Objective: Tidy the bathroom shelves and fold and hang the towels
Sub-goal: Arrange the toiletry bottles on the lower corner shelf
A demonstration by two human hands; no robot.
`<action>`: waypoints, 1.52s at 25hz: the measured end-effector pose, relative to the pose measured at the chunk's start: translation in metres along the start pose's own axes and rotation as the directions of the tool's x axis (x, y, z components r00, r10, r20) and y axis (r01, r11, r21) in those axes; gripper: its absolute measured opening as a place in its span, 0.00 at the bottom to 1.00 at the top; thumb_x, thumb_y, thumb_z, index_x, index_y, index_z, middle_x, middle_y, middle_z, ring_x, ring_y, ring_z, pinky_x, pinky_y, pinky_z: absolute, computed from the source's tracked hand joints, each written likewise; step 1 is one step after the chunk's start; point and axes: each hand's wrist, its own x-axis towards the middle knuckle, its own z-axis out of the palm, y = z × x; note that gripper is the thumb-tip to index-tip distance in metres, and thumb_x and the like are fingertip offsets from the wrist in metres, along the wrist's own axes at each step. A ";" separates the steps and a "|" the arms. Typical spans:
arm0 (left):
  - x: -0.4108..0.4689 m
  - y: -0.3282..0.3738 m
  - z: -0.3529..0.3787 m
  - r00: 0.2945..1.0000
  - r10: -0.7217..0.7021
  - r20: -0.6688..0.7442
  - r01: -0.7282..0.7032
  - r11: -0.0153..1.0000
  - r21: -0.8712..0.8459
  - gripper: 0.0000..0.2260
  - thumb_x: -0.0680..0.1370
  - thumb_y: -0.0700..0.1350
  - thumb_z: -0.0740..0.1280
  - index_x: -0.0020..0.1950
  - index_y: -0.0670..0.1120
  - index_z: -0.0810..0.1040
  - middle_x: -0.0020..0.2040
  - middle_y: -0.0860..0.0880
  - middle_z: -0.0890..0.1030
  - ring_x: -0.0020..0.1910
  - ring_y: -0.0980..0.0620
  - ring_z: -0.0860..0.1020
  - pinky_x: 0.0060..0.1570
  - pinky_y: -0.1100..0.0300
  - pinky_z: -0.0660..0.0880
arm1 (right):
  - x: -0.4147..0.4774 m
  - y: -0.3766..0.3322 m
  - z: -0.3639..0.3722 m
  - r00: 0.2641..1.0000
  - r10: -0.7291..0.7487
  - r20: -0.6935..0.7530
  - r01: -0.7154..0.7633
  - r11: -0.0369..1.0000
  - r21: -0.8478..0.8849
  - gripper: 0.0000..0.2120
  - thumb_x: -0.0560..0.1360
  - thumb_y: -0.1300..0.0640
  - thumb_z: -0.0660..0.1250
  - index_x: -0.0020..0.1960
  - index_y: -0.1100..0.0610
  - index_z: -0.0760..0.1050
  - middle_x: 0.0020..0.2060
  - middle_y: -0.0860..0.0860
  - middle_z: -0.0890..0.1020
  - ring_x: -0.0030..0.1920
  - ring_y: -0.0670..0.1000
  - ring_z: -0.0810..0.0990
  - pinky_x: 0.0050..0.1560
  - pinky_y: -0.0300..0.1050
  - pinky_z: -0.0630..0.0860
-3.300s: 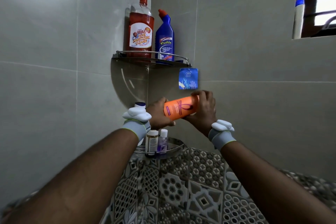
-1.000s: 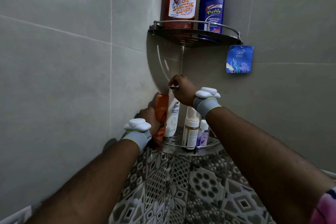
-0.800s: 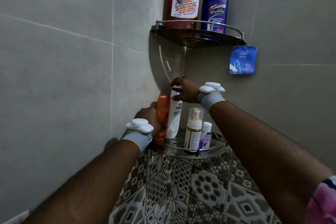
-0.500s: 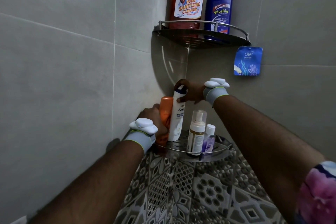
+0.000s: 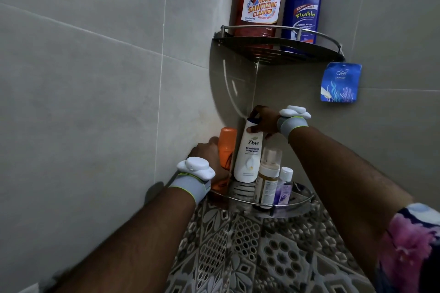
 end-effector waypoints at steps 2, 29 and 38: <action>0.000 0.000 0.000 1.000 0.016 -0.009 -0.016 1.000 -0.006 0.25 0.67 0.52 0.74 0.59 0.46 0.69 0.51 0.43 0.81 0.49 0.40 0.80 0.46 0.54 0.76 | 0.004 0.002 0.003 1.000 -0.012 -0.027 0.011 0.999 -0.035 0.24 0.70 0.56 0.75 0.62 0.58 0.70 0.59 0.59 0.76 0.54 0.62 0.79 0.45 0.63 0.81; -0.012 0.002 -0.007 0.999 -0.009 0.049 0.007 0.999 0.046 0.23 0.64 0.53 0.75 0.50 0.50 0.66 0.36 0.52 0.74 0.37 0.46 0.75 0.37 0.59 0.71 | -0.089 0.092 -0.011 0.982 0.168 0.083 -0.184 0.948 0.260 0.10 0.70 0.69 0.68 0.46 0.57 0.74 0.44 0.61 0.81 0.41 0.57 0.81 0.39 0.49 0.79; -0.021 0.008 -0.014 0.985 -0.110 0.133 0.098 0.990 0.098 0.18 0.67 0.56 0.75 0.45 0.49 0.70 0.43 0.47 0.79 0.43 0.45 0.80 0.42 0.59 0.74 | -0.116 0.102 0.029 0.982 0.016 0.189 -0.058 0.974 0.217 0.22 0.66 0.69 0.74 0.58 0.60 0.73 0.51 0.60 0.81 0.47 0.54 0.79 0.50 0.55 0.80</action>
